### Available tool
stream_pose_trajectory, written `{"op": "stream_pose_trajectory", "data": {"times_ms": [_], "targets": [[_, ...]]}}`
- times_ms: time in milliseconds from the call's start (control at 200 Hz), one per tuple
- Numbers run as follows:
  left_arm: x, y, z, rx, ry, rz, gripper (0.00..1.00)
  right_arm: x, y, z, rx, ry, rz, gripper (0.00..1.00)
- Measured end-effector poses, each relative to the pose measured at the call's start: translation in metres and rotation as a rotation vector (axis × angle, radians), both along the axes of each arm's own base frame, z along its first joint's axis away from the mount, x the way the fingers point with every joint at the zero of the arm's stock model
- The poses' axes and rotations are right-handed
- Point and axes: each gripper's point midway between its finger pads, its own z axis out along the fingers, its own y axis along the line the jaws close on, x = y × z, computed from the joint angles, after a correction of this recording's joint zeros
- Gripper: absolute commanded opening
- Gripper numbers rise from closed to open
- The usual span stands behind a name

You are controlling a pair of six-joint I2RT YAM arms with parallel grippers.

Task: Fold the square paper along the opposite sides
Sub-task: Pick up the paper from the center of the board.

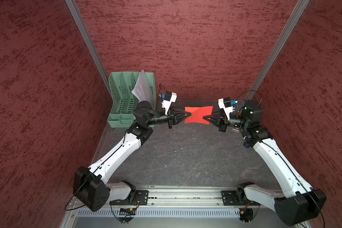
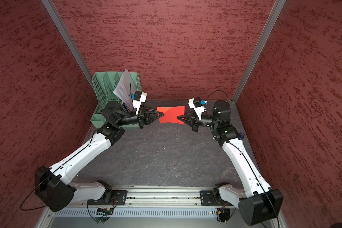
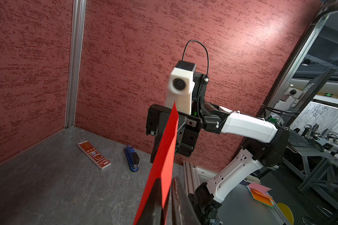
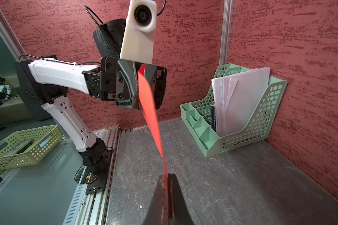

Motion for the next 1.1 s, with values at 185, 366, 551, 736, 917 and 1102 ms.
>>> {"op": "stream_pose_trajectory", "data": {"times_ms": [185,366,551,736,917,1102], "targets": [[0.002,0.0,-0.002,0.005,0.0,0.013,0.13,0.0,0.0,0.0,0.0,0.0,0.0,0.0],[0.003,0.0,-0.001,0.005,-0.002,0.017,0.11,0.0,0.0,0.0,0.0,0.0,0.0,0.0],[0.003,0.0,-0.002,0.006,-0.005,0.02,0.0,0.0,0.0,0.0,0.0,0.0,0.0,0.0],[0.003,0.0,-0.003,0.012,0.003,0.02,0.0,0.0,0.0,0.0,0.0,0.0,0.0,0.0],[0.004,0.0,-0.004,0.023,0.008,0.022,0.0,0.0,0.0,-0.001,-0.001,0.007,0.0,0.46],[0.002,0.002,0.006,0.044,-0.008,0.037,0.0,-0.003,-0.002,0.003,-0.001,-0.024,-0.016,0.86]]}}
